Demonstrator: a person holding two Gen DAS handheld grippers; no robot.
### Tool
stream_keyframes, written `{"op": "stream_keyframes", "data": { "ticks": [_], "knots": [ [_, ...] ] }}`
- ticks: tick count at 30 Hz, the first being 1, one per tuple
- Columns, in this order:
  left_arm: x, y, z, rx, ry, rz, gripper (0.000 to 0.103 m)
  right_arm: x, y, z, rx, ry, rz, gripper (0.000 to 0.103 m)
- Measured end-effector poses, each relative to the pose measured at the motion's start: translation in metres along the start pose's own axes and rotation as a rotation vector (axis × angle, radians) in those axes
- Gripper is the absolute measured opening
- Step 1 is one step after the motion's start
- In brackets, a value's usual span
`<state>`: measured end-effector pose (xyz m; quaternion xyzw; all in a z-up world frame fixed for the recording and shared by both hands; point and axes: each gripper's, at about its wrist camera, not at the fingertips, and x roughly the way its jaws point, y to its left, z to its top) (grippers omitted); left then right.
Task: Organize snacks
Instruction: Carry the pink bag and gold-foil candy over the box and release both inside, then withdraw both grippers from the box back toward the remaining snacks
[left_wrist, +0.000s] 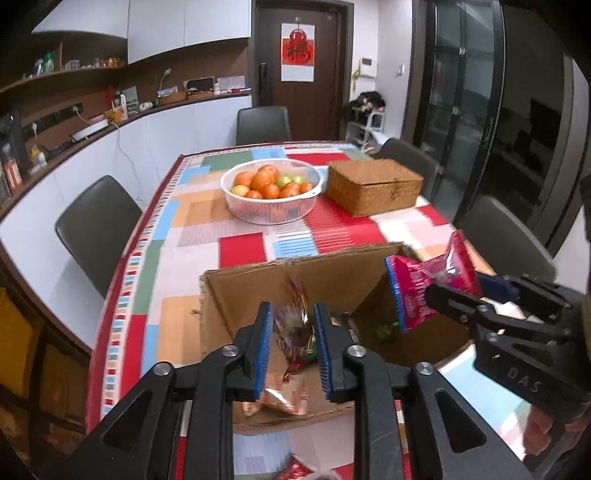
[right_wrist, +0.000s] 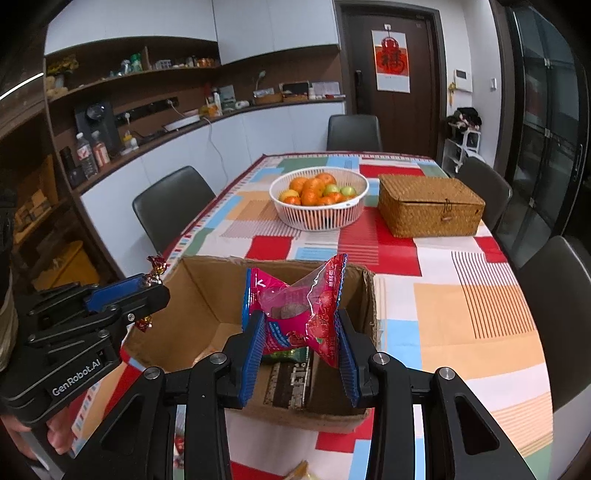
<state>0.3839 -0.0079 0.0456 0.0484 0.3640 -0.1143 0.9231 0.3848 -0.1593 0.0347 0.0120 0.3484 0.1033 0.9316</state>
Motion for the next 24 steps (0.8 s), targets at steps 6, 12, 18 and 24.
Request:
{"op": "stream_keyframes", "data": {
  "ticks": [6,12,18,24],
  "knots": [
    [-0.025,-0.002,-0.01,0.02,-0.062,0.054,0.06,0.0,-0.002,-0.006,0.008,-0.005,-0.03,0.058],
    [-0.051,-0.004,-0.023,0.019,-0.095,0.024,0.065,-0.027,0.006,-0.017,-0.032,-0.045,-0.037,0.058],
    [-0.077,-0.011,-0.042,0.033,-0.125,-0.001,0.067,-0.048,0.015,-0.031,-0.067,-0.059,-0.006,0.06],
    [-0.088,-0.017,-0.061,0.054,-0.116,-0.008,0.067,-0.053,0.019,-0.051,-0.081,-0.023,0.027,0.062]
  ]
}}
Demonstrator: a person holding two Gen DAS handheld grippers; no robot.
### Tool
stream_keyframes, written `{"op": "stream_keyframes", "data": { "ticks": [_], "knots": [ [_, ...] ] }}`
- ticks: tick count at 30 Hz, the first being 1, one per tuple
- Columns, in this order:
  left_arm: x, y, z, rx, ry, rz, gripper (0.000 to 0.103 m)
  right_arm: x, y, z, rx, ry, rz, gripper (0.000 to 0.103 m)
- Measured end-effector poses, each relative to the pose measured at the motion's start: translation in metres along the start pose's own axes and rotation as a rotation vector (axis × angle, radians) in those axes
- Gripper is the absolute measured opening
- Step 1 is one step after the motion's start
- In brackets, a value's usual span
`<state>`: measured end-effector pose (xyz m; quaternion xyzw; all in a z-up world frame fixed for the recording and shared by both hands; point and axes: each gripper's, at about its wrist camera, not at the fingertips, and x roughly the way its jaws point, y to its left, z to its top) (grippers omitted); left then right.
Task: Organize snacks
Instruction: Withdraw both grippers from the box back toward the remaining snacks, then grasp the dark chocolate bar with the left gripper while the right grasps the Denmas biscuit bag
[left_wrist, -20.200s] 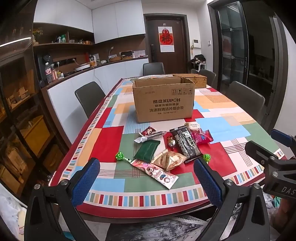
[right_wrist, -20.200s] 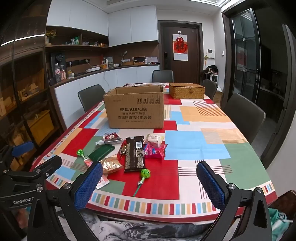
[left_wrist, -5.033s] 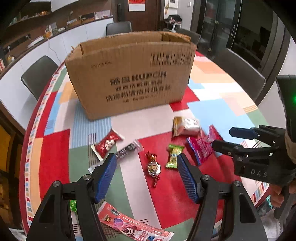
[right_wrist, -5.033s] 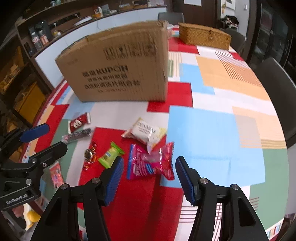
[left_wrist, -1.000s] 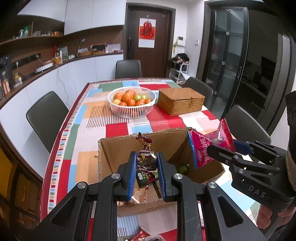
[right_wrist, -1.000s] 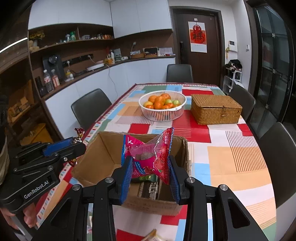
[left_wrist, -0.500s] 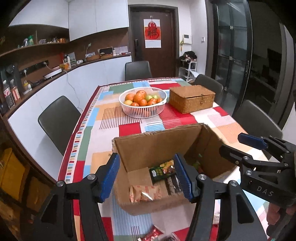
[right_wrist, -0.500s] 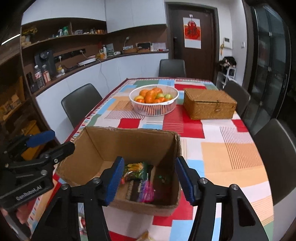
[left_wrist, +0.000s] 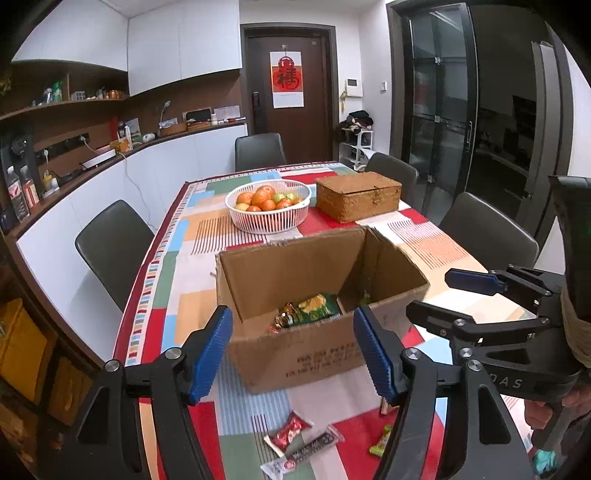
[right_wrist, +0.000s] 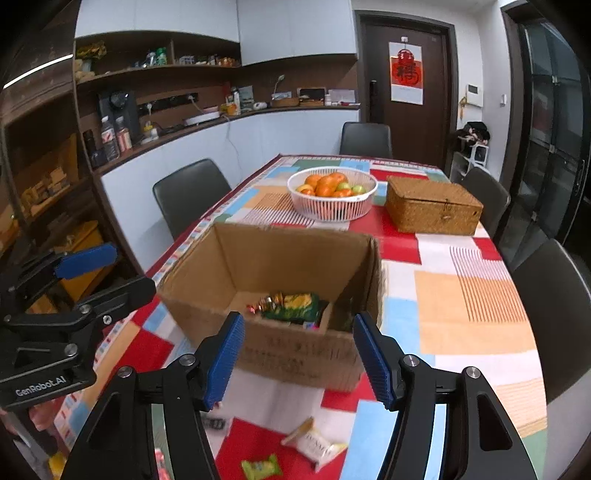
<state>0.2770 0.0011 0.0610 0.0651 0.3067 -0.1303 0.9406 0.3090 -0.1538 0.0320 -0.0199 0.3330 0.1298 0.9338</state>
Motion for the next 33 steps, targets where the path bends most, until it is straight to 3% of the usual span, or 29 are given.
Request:
{"op": "stream_keyframes", "data": {
  "ticks": [15,29,33],
  "knots": [
    [-0.013,-0.016,-0.053,0.034,0.065,-0.017,0.069,-0.011,0.009,-0.045,-0.05,0.083,0.008,0.062],
    [0.013,-0.022,-0.109,0.055,0.242,-0.034,0.069,0.011,0.012,-0.091,-0.118,0.243,-0.039,0.062],
    [0.027,-0.022,-0.119,0.066,0.3,-0.071,0.068,0.023,0.01,-0.098,-0.124,0.289,-0.044,0.062]
  ]
}}
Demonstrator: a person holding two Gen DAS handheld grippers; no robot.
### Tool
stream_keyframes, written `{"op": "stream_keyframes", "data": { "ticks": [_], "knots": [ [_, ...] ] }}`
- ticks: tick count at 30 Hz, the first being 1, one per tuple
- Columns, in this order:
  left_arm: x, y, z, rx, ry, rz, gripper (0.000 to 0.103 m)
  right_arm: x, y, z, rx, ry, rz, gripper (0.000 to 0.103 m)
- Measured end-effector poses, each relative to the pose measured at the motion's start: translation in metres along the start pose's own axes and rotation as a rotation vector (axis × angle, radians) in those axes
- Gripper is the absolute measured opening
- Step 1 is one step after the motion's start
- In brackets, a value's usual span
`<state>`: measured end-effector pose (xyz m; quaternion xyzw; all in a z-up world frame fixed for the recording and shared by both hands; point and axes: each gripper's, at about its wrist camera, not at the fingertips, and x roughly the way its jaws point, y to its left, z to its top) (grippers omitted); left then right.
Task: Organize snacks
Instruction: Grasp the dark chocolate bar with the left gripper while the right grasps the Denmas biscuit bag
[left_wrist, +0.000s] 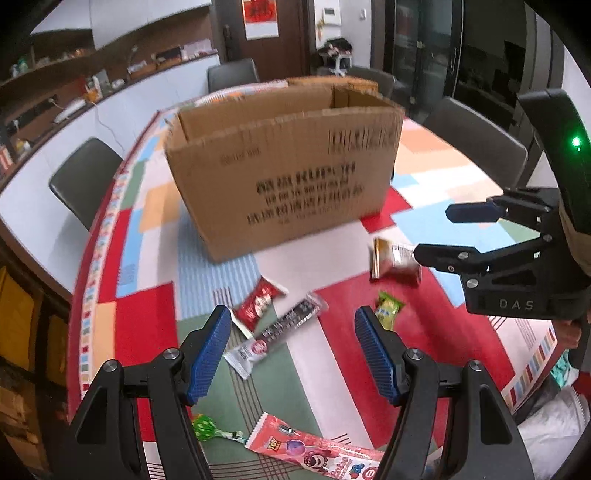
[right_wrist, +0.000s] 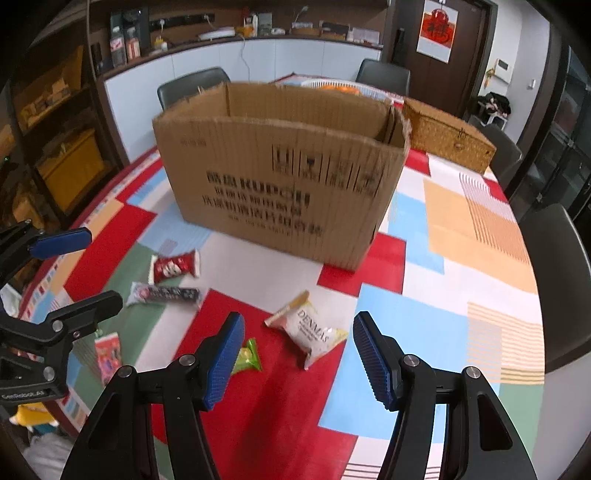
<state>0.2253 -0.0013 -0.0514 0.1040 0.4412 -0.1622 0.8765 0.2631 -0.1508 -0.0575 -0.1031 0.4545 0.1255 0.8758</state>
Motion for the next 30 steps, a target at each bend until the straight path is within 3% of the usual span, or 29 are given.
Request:
{"op": "stream_keyframes", "data": {
  "ticks": [8,15,23,30],
  "knots": [
    [0.039,0.003,-0.003,0.039,0.113,-0.058,0.067,0.03,0.001,-0.005,-0.03,0.093,0.008,0.062],
    [0.072,0.006,-0.005,0.052,0.195,-0.074,0.058,0.053,-0.001,-0.005,-0.058,0.152,-0.021,0.062],
    [0.094,0.01,-0.001,0.039,0.214,-0.075,0.046,0.072,-0.003,-0.005,-0.087,0.198,-0.034,0.062],
    [0.107,0.013,0.007,-0.001,0.228,-0.122,0.035,0.082,-0.005,-0.003,-0.055,0.206,-0.002,0.062]
  ]
}}
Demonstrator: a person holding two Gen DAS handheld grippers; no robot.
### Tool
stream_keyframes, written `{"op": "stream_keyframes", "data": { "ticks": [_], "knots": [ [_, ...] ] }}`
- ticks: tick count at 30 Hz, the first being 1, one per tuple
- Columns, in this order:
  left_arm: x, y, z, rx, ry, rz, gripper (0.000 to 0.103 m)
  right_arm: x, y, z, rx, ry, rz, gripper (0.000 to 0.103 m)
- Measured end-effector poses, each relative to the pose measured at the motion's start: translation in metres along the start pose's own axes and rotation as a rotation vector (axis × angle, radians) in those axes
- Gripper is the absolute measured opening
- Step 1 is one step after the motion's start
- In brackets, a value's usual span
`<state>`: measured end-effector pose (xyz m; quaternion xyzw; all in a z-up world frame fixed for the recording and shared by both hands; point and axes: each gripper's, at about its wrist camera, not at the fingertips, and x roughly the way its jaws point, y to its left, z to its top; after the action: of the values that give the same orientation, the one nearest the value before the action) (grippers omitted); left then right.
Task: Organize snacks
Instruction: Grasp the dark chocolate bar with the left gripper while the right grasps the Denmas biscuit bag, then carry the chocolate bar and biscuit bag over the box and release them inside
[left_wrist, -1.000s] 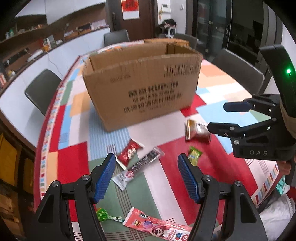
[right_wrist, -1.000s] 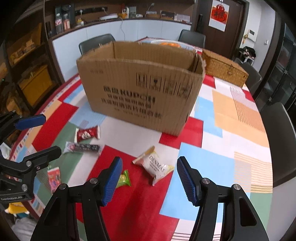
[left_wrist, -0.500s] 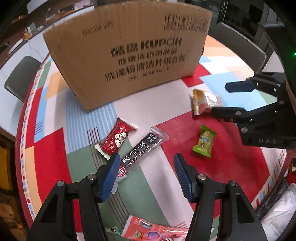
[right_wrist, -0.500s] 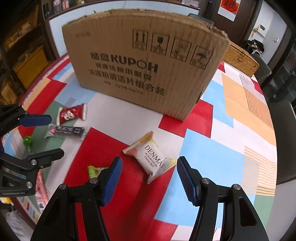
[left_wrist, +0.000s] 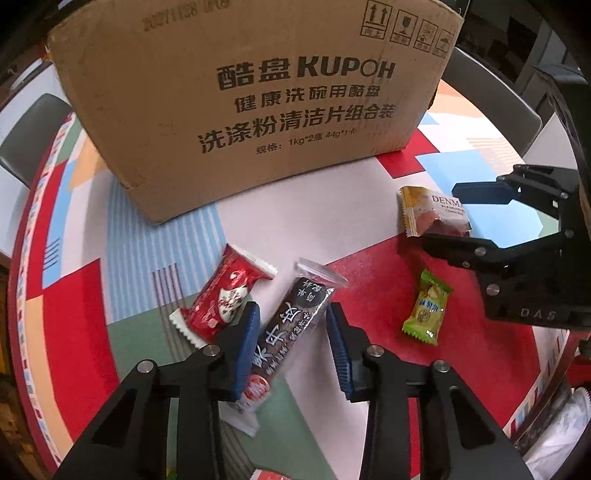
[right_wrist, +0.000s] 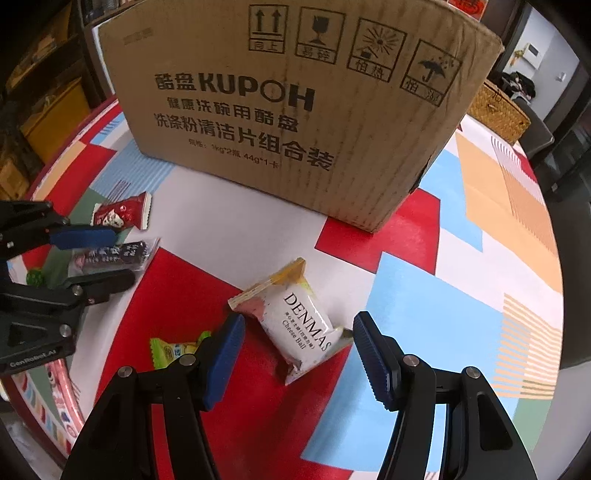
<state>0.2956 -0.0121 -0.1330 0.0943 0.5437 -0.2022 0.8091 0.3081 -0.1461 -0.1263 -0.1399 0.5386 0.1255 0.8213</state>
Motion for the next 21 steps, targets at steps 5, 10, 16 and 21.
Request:
{"op": "stream_keyframes", "data": {
  "ticks": [5,10,16,21],
  "knots": [
    [0.004,-0.001,0.008,-0.037,-0.01,-0.018,0.032,0.004,-0.004,0.002,0.031,-0.002,0.032,0.057],
    [0.005,-0.002,0.012,-0.066,-0.024,-0.015,0.028,0.011,-0.011,0.005,0.059,-0.004,0.06,0.054],
    [0.006,-0.003,0.014,-0.103,-0.03,-0.035,0.021,0.011,-0.011,0.004,0.073,-0.03,0.067,0.044],
    [0.002,-0.004,0.012,-0.131,-0.043,-0.057,0.021,0.001,-0.01,0.002,0.083,-0.07,0.06,0.038]
  ]
}}
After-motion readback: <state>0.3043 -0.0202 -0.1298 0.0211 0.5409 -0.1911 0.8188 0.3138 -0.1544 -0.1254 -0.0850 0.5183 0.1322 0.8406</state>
